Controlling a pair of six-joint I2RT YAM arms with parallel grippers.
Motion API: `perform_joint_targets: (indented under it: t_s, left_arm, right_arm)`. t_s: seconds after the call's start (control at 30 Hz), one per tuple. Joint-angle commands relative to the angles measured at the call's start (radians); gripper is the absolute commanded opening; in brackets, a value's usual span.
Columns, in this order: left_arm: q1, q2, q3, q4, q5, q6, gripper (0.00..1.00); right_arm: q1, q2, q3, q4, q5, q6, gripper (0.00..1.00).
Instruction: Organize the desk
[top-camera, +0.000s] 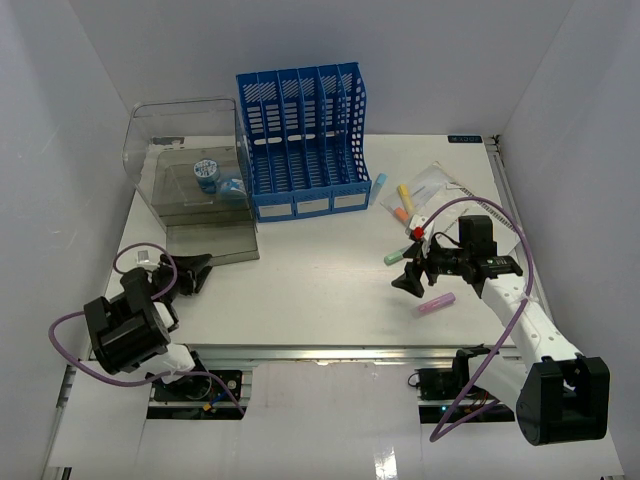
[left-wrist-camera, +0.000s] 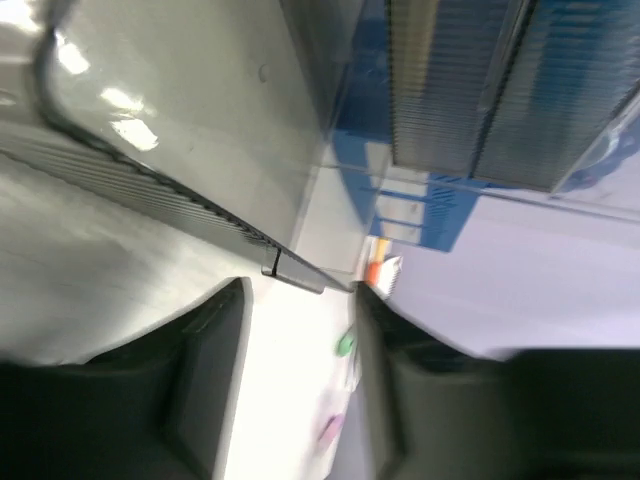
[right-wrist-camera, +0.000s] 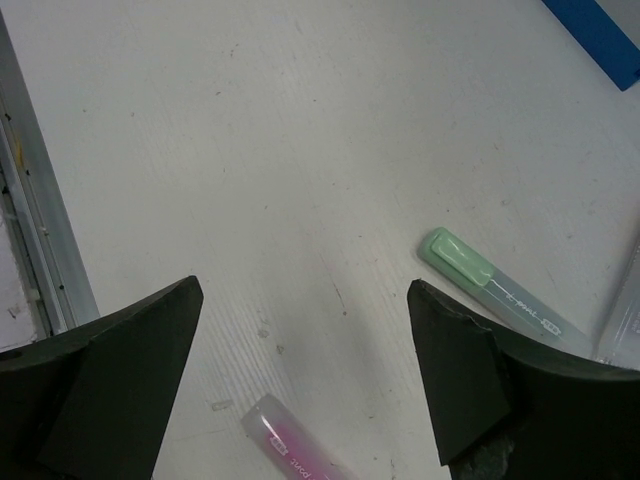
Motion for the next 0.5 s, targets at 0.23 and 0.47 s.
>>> perform_joint_targets:
  t_s: [0.23, 0.47]
  left_arm:
    - [0.008, -0.348, 0.278, -0.659, -0.063, 0.422, 0.77]
    - [0.007, -0.662, 0.248, -0.843, -0.058, 0.551, 0.88]
  right_arm:
    - [0.007, 0.095, 0.069, -0.253, -0.021, -0.696, 0.9]
    - [0.009, 0.459, 0.368, -0.565, 0.227, -1.112, 0.91]
